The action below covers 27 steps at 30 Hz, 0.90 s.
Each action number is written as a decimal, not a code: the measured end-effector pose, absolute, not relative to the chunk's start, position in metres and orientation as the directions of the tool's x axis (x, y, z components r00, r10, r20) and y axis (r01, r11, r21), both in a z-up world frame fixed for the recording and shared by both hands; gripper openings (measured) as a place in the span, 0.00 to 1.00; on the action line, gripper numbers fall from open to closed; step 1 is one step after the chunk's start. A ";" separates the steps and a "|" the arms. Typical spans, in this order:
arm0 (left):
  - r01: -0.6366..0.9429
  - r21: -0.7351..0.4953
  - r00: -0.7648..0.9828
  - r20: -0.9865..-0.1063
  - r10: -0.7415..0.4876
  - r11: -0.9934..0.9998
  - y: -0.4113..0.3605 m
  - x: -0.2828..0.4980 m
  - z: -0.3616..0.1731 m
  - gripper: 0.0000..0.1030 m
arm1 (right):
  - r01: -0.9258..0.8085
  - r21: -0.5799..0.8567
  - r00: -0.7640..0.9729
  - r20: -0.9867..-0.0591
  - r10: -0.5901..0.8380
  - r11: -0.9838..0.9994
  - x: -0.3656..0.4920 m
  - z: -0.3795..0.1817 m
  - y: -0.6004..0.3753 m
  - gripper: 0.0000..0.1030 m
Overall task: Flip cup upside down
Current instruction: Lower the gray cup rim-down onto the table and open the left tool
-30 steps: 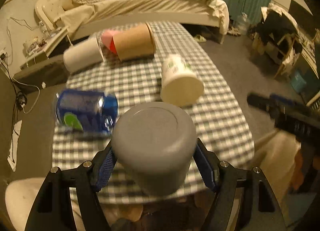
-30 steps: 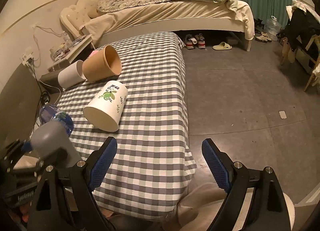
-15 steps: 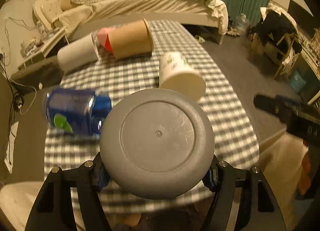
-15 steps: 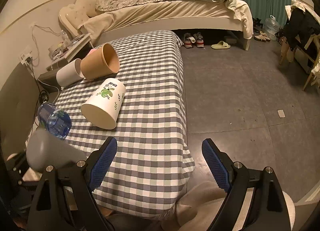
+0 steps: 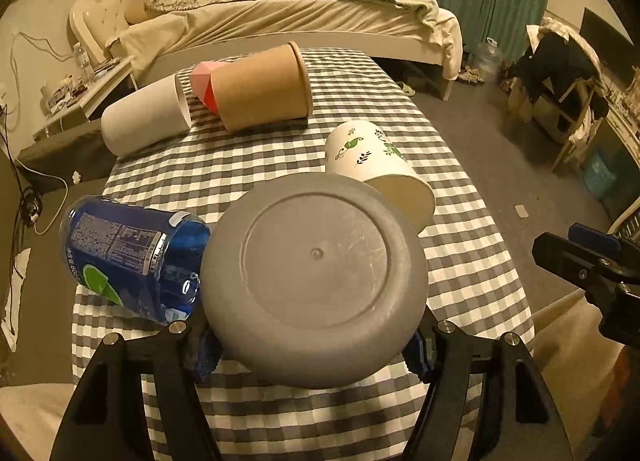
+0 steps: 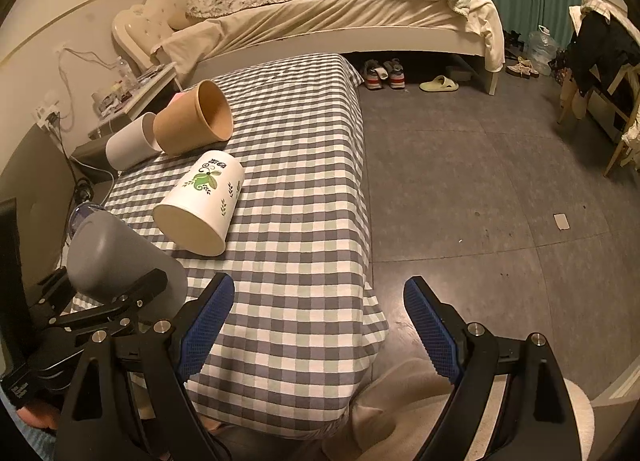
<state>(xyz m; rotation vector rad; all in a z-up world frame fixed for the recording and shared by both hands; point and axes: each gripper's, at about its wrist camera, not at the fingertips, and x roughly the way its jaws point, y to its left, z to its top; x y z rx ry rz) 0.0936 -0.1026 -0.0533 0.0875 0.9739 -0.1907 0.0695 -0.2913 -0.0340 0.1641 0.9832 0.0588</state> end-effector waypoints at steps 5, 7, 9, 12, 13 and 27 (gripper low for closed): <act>0.200 -0.022 0.547 -0.827 -0.130 0.979 -0.101 0.092 -0.052 0.73 | 0.025 0.152 0.552 -0.826 0.113 0.988 0.071 -0.034 -0.290 0.84; 0.193 -0.014 0.561 -0.819 -0.122 0.981 -0.101 0.091 -0.049 0.79 | 0.025 0.149 0.556 -0.824 0.110 0.988 0.070 -0.033 -0.289 0.84; 0.193 -0.009 0.576 -0.808 -0.120 0.981 -0.101 0.089 -0.043 0.80 | 0.026 0.143 0.561 -0.821 0.104 0.989 0.069 -0.031 -0.288 0.84; 0.191 -0.008 0.585 -0.802 -0.121 0.981 -0.100 0.088 -0.033 0.80 | 0.021 0.139 0.572 -0.814 0.102 0.990 0.065 -0.027 -0.285 0.84; 0.191 -0.012 0.592 -0.796 -0.125 0.981 -0.100 0.087 -0.028 0.80 | 0.021 0.139 0.574 -0.812 0.102 0.990 0.064 -0.026 -0.284 0.84; 0.180 -0.099 0.749 -0.631 -0.202 0.979 -0.060 0.048 0.061 0.80 | 0.007 0.107 0.687 -0.723 0.073 0.994 0.019 0.044 -0.268 0.84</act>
